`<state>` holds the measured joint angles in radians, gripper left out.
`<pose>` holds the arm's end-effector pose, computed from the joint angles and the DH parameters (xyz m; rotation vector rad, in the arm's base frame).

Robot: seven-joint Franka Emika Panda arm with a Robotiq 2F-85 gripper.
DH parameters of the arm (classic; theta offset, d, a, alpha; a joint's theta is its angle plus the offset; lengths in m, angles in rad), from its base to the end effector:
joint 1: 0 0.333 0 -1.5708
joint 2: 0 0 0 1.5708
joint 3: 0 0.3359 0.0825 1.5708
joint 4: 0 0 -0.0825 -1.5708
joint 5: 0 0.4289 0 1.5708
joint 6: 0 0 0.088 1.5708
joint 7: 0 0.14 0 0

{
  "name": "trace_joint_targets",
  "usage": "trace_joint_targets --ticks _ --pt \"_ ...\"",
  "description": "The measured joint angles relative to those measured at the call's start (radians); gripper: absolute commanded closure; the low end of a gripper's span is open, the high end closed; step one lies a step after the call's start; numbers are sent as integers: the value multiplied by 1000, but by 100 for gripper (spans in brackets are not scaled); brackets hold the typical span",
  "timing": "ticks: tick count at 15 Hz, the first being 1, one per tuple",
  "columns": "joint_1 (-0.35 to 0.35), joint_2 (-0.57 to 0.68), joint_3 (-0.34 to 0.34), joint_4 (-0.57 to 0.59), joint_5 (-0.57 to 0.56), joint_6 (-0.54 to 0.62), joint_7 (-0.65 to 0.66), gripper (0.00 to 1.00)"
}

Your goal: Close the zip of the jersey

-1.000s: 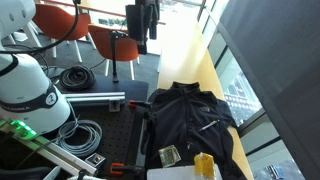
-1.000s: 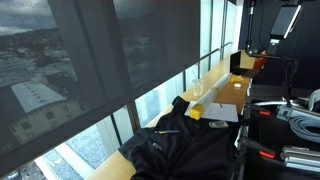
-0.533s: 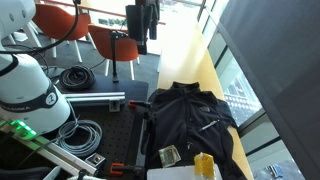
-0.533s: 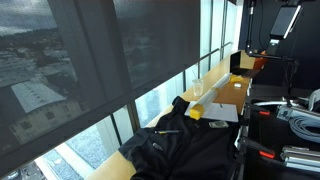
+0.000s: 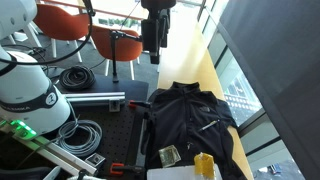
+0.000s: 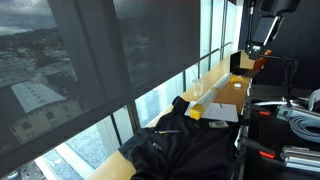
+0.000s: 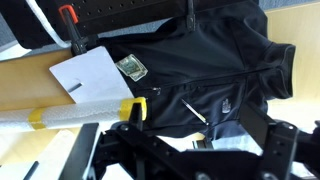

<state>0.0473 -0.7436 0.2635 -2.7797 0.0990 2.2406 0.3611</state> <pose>0.3548 0.1043 0.3901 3.0827 -0.2397 0.3261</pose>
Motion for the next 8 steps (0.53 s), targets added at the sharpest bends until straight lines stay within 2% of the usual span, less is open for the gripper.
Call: trace_joint_targets --ticks 8 --pt "-17 306 -35 56 -12 349 -75 0"
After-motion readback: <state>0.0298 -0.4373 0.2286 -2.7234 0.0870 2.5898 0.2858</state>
